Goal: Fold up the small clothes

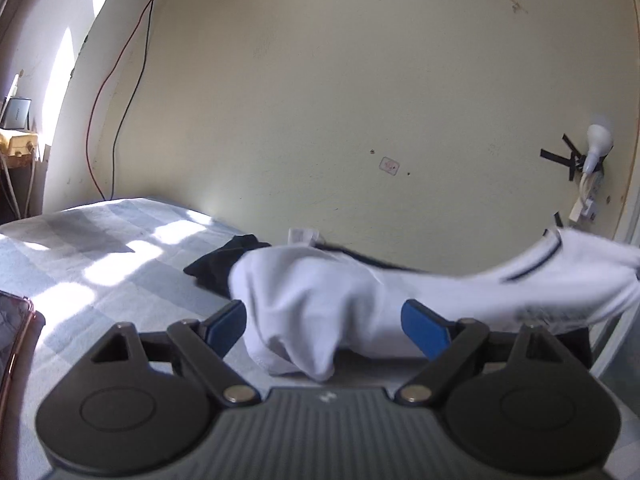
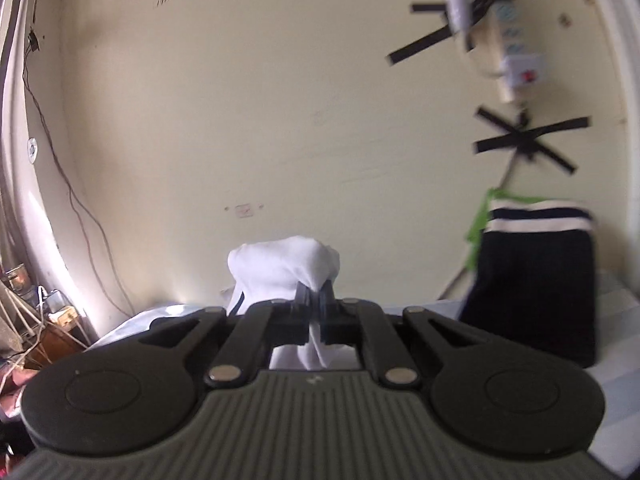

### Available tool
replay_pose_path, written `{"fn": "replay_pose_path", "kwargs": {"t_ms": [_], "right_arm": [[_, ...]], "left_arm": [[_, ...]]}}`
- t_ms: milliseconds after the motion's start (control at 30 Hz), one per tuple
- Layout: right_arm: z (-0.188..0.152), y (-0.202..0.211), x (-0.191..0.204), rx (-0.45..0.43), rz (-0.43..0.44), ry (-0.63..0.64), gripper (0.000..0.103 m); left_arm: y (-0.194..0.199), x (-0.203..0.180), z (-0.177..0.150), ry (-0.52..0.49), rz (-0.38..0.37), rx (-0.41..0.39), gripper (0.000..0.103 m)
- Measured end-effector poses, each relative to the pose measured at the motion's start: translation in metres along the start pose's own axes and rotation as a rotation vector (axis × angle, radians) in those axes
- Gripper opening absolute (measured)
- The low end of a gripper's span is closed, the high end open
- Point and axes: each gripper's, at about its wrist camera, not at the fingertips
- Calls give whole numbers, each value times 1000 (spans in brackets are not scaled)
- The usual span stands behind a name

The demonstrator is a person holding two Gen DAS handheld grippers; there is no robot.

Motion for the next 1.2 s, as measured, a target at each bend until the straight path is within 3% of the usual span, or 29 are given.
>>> {"fn": "replay_pose_path", "kwargs": {"t_ms": [67, 167, 300, 367, 467, 533, 567, 600, 667, 700, 900, 1000, 1100, 1133, 1200], "right_arm": [[-7, 46, -20, -17, -85, 7, 7], [-32, 78, -46, -1, -228, -35, 7], [-88, 88, -71, 80, -292, -143, 8], [-113, 92, -74, 111, -309, -178, 9], [-133, 100, -76, 131, -342, -219, 25], [-131, 109, -76, 96, -371, -225, 57], [-129, 113, -77, 70, -383, -219, 62], [-127, 117, -79, 35, -388, -203, 67], [-120, 118, -81, 2, -380, -182, 72], [-117, 116, -84, -6, -365, -174, 75], [-111, 77, -91, 54, -278, -109, 76], [-115, 55, -84, 93, -226, -79, 76], [-120, 40, -79, 126, -185, -51, 76], [-121, 36, -78, 140, -172, -43, 76], [-122, 31, -75, 160, -156, -28, 76]], "left_arm": [[3, -6, 16, -41, -26, -5, 89], [-5, -39, 34, -207, -68, -9, 93], [-29, -99, 27, -461, -150, 31, 95], [-45, -125, 18, -562, -162, 55, 102], [-85, -145, 14, -634, -173, 167, 103], [-116, -147, 9, -643, -189, 297, 103], [-132, -144, 3, -627, -175, 369, 100], [-144, -141, -2, -614, -158, 423, 93], [-149, -135, -13, -604, -130, 487, 12], [-143, -132, -15, -594, -122, 495, 6], [-12, -99, -4, -605, -232, 254, 5], [33, -73, -11, -586, -242, 286, 5], [48, -58, -16, -583, -179, 368, 12], [51, -55, -14, -579, -163, 373, 19], [53, -53, 1, -554, -150, 335, 46]]}}
Point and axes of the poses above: each gripper's, at about its wrist camera, not at the fingertips, and y roughly against the way its jaws point, x to its left, z to its top, and after that the axes turned 4 degrees about z, right-handed
